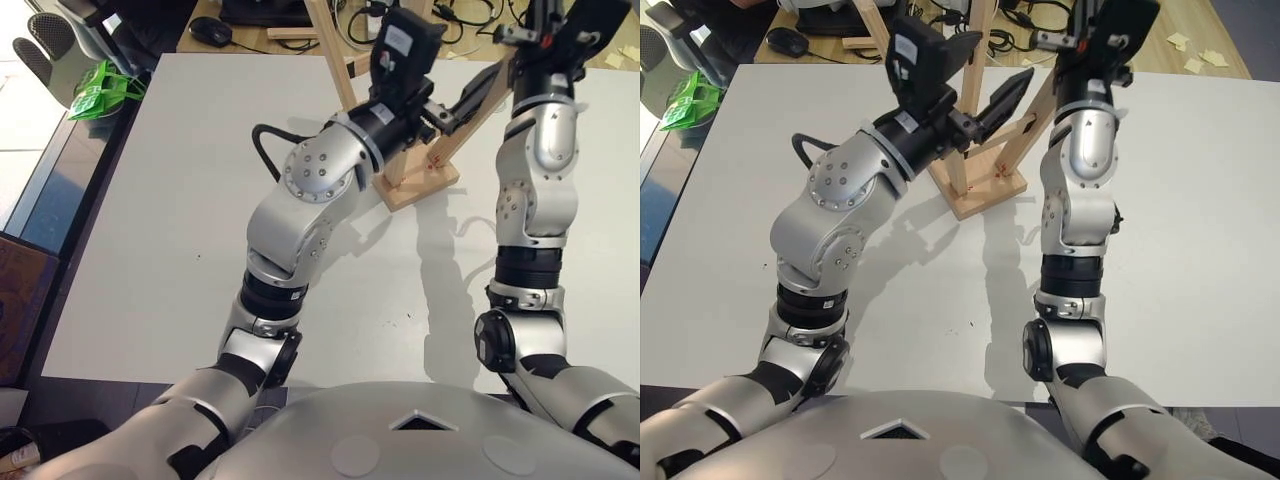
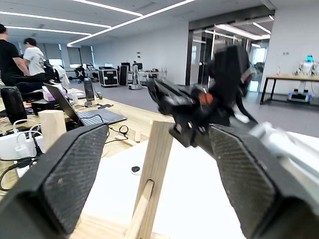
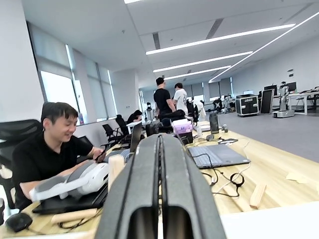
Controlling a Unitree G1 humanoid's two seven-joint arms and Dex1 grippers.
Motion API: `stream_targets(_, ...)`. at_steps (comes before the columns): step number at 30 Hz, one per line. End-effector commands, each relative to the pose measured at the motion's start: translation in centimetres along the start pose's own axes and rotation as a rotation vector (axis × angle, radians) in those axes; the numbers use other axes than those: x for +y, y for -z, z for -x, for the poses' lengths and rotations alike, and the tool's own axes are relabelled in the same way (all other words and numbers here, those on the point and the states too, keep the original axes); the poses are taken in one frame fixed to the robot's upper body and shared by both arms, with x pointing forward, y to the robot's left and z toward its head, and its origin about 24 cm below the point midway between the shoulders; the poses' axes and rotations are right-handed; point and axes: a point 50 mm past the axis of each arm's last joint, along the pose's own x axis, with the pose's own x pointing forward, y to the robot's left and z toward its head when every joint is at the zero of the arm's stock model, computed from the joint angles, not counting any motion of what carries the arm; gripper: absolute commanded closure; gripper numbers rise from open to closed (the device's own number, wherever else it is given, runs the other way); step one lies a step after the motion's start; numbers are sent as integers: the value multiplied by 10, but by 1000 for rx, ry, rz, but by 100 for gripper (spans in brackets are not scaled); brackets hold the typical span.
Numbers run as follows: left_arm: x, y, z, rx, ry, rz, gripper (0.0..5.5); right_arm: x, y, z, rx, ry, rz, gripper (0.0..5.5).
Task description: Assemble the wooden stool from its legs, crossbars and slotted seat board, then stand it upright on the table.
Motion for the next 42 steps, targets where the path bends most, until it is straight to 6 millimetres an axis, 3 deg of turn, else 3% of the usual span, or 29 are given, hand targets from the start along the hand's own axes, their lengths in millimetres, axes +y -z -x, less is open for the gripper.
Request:
stream_targets(1, -15, -3, -18, 36, 51, -9, 175, -14, -11, -14, -38, 58, 8, 547)
stream_targets(6, -34, -23, -48, -34, 70, 64, 175, -21, -21, -23, -87, 80, 32, 547)
stream_targets(8, -40, -52, -51, -206, 79, 72, 175, -15, -25, -22, -117, 13, 78, 547)
stream_targets(10, -31, -89, -42, -421, 38, 1, 175, 3, -31, -15, -156, -130, 134, 547)
stream_targets(11, -18, -99, -36, -469, -1, -75, 175, 15, -35, -9, -171, -210, 147, 547)
stream_targets(13, 12, -98, -28, -436, -97, -185, 175, 31, -41, 0, -193, -313, 178, 547)
stream_targets(15, 61, -90, -13, -389, -363, -210, 175, 47, -42, 2, -185, -424, 225, 547)
stream_targets(18, 133, -102, 35, -516, -811, -82, 175, 85, -42, 0, -123, -672, 395, 547)
stream_targets(21, 172, -102, 74, -594, -1046, -1, 175, 112, -40, 1, -21, -845, 533, 547)
stream_targets(23, 186, -95, 88, -596, -1127, -2, 175, 129, -35, 9, 76, -954, 502, 547)
stream_targets(27, 189, -72, 88, -549, -1146, -65, 175, 159, -22, 42, 154, -1112, 452, 547)
stream_targets(32, 186, -66, 84, -542, -1140, -85, 175, 172, -8, 78, 310, -1179, 343, 547)
stream_targets(42, 174, -55, 75, -515, -1106, -32, 175, 151, 46, 72, 492, -988, 414, 547)
